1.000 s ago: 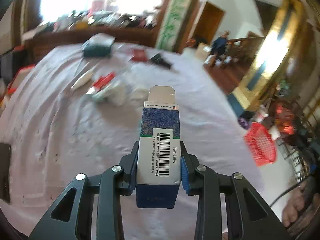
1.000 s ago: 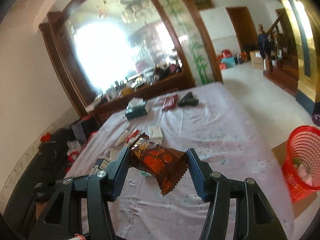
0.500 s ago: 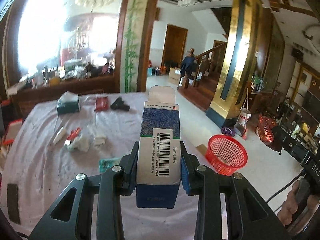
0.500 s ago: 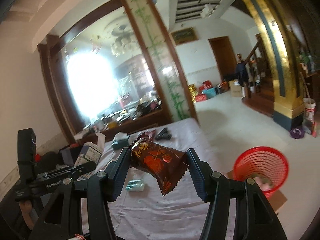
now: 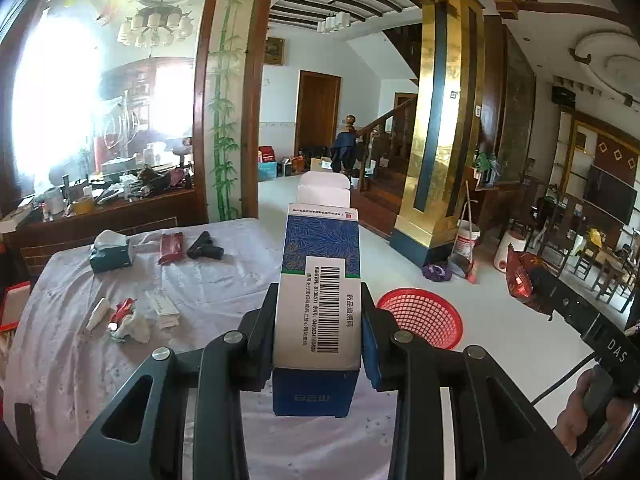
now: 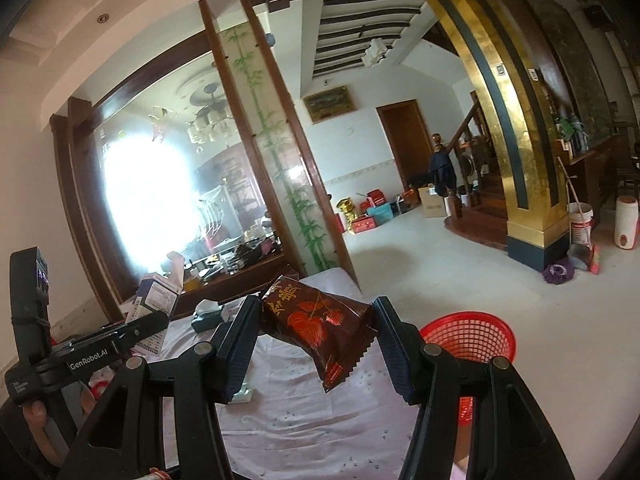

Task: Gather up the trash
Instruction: 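Carry the medicine box and candy wrapper to the red basket and release both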

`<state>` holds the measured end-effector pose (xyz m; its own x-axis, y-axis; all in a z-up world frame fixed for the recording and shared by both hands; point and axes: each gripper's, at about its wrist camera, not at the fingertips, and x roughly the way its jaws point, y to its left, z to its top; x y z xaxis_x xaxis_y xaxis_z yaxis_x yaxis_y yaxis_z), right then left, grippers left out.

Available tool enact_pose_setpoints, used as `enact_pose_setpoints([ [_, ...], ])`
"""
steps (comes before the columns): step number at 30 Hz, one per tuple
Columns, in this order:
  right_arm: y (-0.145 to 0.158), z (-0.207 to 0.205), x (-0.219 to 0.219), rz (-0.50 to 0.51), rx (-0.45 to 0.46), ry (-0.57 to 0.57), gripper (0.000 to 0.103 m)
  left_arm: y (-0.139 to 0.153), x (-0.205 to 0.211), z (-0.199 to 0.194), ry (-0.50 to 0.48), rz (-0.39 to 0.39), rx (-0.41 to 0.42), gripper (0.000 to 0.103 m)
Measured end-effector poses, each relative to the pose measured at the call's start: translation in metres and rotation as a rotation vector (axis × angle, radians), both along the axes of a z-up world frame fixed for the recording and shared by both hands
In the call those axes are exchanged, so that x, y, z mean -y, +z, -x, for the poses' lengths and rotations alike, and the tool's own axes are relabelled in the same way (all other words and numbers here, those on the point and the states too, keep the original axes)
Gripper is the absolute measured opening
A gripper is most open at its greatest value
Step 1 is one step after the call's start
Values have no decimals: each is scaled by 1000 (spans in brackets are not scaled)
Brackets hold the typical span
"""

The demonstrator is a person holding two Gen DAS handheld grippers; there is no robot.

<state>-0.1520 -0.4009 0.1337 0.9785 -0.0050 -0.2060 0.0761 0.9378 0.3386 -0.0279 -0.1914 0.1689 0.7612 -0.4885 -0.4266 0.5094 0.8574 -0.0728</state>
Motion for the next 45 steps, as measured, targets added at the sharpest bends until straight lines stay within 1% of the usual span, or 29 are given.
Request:
enact_pose_setpoints([
  [11,2,7,12,2,0,-48,61,-7,15,-10,-32,-8,-12,33],
  [22,-1,-5,15,-5,-26,-78,61,-15,24,-20,-46,-6,-33,33],
  [28,2,-9,15,-5,-30,-106,61,-18,35,-24,-71,-10,-44,33],
  [39,-2,-6,31,-17,-47,-167,61,-30,66,-30,-138,-23,-62,33],
  [45,-7,-8,42,-29,-59,-179,61,-36,84,-33,-165,-33,-79,33],
])
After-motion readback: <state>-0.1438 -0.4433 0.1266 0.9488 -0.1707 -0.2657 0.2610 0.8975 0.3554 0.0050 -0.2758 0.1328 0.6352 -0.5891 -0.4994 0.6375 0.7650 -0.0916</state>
